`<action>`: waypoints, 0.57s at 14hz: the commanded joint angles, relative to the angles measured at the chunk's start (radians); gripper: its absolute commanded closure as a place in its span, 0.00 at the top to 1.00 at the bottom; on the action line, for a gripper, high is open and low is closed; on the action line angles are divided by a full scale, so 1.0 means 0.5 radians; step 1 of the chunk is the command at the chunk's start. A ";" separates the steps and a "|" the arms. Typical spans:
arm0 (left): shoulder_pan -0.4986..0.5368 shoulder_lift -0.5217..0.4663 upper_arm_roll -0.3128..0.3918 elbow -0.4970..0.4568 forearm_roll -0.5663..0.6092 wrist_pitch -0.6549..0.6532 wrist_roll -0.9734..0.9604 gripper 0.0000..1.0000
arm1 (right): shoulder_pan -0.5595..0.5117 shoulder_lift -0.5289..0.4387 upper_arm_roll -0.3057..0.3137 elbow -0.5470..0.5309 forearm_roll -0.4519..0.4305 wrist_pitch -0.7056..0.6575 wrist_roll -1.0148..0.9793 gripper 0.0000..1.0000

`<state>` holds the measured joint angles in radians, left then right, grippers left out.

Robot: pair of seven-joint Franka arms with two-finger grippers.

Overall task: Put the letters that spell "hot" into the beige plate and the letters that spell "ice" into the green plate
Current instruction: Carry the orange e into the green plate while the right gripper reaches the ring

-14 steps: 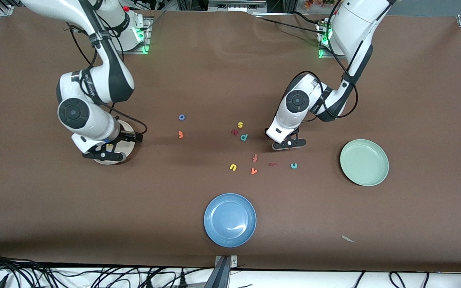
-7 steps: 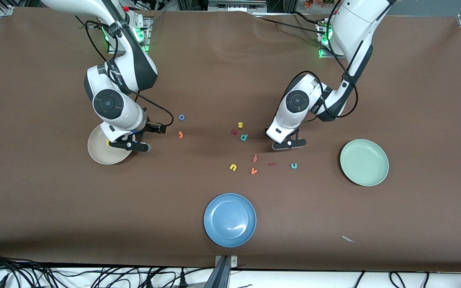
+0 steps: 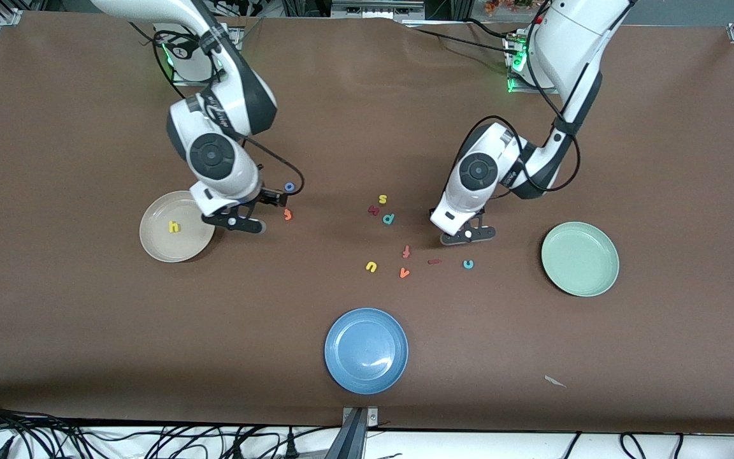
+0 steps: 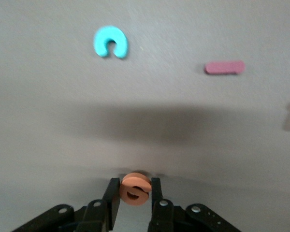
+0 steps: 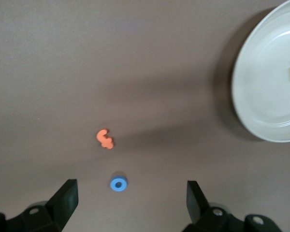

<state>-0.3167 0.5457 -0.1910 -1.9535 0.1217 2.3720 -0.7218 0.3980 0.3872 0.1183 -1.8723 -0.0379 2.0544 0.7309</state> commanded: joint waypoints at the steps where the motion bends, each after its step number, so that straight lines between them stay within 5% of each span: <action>1: 0.148 -0.109 -0.008 0.001 0.063 -0.148 0.222 0.13 | 0.047 0.045 0.000 -0.014 -0.001 0.076 0.105 0.99; 8: 0.556 -0.245 -0.002 0.001 0.066 -0.332 0.918 0.13 | 0.167 0.131 0.000 -0.063 0.002 0.226 0.237 0.99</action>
<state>-0.0861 0.4461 -0.1836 -1.9411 0.1227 2.2221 -0.3494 0.4640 0.4473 0.1185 -1.8795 -0.0379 2.1290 0.8150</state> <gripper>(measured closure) 0.700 0.009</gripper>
